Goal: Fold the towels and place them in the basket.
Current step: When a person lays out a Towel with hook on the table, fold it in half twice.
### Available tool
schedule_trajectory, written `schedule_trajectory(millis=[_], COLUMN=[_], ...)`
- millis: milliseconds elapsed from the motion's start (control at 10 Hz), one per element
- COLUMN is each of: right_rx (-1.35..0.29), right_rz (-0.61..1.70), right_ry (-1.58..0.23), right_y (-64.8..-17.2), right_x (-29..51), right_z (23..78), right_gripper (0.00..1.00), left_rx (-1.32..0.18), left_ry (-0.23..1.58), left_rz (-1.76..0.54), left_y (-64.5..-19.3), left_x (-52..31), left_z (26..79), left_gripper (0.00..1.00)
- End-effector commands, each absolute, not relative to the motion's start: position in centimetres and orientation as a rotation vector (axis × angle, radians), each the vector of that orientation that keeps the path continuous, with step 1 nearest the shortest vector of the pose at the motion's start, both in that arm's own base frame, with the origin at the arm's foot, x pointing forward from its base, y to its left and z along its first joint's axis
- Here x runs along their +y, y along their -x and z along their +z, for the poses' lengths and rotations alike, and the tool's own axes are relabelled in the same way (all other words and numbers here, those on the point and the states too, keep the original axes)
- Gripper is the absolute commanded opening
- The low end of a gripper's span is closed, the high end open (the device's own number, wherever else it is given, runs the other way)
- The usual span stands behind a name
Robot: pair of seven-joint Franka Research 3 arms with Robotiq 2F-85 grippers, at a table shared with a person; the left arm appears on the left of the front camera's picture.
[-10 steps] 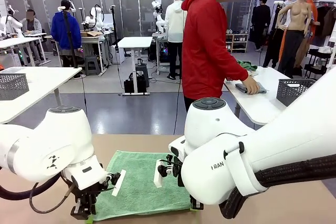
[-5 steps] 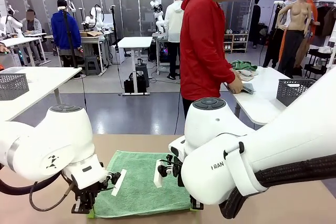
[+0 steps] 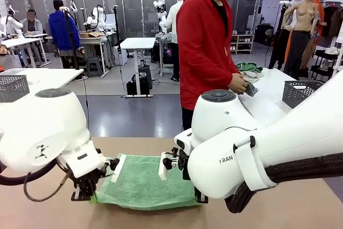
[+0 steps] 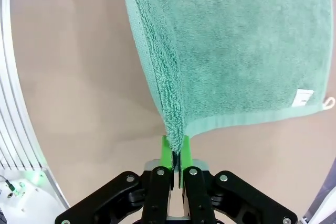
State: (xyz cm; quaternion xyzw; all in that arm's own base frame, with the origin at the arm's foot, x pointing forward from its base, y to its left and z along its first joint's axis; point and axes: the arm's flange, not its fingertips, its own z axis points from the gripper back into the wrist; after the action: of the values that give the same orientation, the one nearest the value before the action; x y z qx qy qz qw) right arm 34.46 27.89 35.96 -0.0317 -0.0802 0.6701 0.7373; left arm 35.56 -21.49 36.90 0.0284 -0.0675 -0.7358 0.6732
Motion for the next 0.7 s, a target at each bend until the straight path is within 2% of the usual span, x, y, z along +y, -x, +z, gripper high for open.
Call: schedule_trajectory(millis=[0,300,400,600], right_rx=[-0.175,-0.176,-0.182,-0.208], right_rz=[1.472,1.471,1.476,1.510], right_ry=[0.113,0.070,0.080,0.084], right_y=[-35.0,-34.5,-34.7,-36.8], right_x=[27.9,27.9,27.9,27.4], right_z=[36.7,36.0,36.3,36.9], right_gripper=[0.07,0.07,0.07,0.07], left_rx=[-0.164,-0.177,-0.187,-0.187], left_ry=[-0.088,-0.079,-0.085,-0.103], left_rz=[-1.684,-1.657,-1.656,-1.647], left_y=[-35.6,-35.6,-35.6,-37.3], left_x=[-20.9,-21.2,-21.1,-21.6], left_z=[38.4,38.1,38.6,39.8], left_gripper=[0.00,0.00,0.04,0.04])
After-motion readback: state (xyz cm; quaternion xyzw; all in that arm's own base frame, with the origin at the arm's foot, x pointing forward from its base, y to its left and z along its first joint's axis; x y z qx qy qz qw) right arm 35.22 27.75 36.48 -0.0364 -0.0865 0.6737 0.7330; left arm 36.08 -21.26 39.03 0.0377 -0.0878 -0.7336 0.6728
